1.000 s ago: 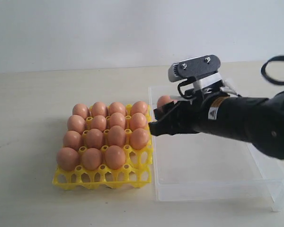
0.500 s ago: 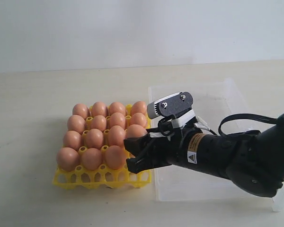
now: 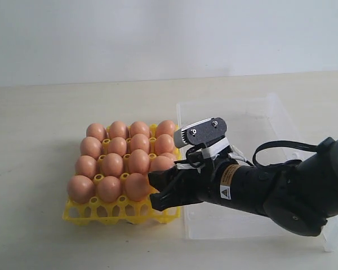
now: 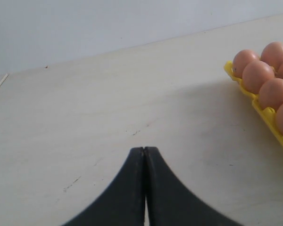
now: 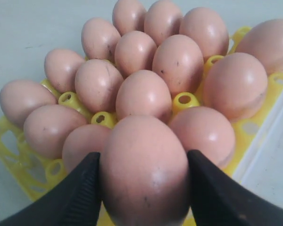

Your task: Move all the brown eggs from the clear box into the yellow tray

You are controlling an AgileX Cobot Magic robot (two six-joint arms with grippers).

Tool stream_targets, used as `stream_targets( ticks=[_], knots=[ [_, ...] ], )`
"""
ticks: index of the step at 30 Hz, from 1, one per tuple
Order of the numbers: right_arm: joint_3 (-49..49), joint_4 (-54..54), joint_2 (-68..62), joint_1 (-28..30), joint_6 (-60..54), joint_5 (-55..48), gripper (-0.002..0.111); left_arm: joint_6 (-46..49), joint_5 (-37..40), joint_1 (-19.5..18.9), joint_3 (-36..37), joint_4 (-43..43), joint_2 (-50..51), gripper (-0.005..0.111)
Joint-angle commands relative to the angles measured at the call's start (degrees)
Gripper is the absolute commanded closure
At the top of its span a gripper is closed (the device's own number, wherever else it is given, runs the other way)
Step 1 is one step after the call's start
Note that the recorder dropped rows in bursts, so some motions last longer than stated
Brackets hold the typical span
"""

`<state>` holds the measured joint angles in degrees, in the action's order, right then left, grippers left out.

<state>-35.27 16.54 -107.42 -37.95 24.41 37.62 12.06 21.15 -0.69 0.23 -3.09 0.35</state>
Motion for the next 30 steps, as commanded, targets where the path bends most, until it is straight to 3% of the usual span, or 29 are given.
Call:
stream_targets(
  ticks=[1, 7, 15, 18, 22, 25, 27, 30],
  knots=[
    [-1.9, 2.9, -1.0, 0.0, 3.6, -3.3, 0.098, -0.3, -0.5, -0.1, -0.2, -0.4, -0.3, 0.107],
    [-2.4, 2.9, -0.9, 0.0, 4.1, -3.4, 0.08, -0.3, -0.5, -0.1, -0.2, -0.4, -0.3, 0.107],
    [-2.4, 2.0, 0.3, 0.0, 4.0, -3.4, 0.045, -0.3, -0.5, -0.1, -0.2, -0.4, -0.3, 0.107],
    [-2.4, -0.2, 1.2, 0.0, 2.6, -3.7, 0.04, -0.3, -0.5, -0.1, -0.2, -0.4, -0.3, 0.107],
    [-2.4, -0.3, 4.0, 0.0, 2.6, -6.4, 0.042, -0.3, -0.5, -0.1, -0.2, -0.4, -0.3, 0.107],
    [-2.4, -0.3, 9.2, 0.0, 2.6, -14.3, 0.048, -0.3, -0.5, -0.1, -0.2, -0.4, -0.3, 0.107],
    [-2.4, -0.3, 15.0, 0.0, 1.7, -23.9, 0.061, -0.3, -0.5, -0.1, -0.2, -0.4, -0.3, 0.107],
    [-2.5, -7.8, 24.9, 0.7, -6.8, -34.3, 0.095, -0.3, -0.5, -0.1, -0.2, -0.4, -0.3, 0.107]
  ],
)
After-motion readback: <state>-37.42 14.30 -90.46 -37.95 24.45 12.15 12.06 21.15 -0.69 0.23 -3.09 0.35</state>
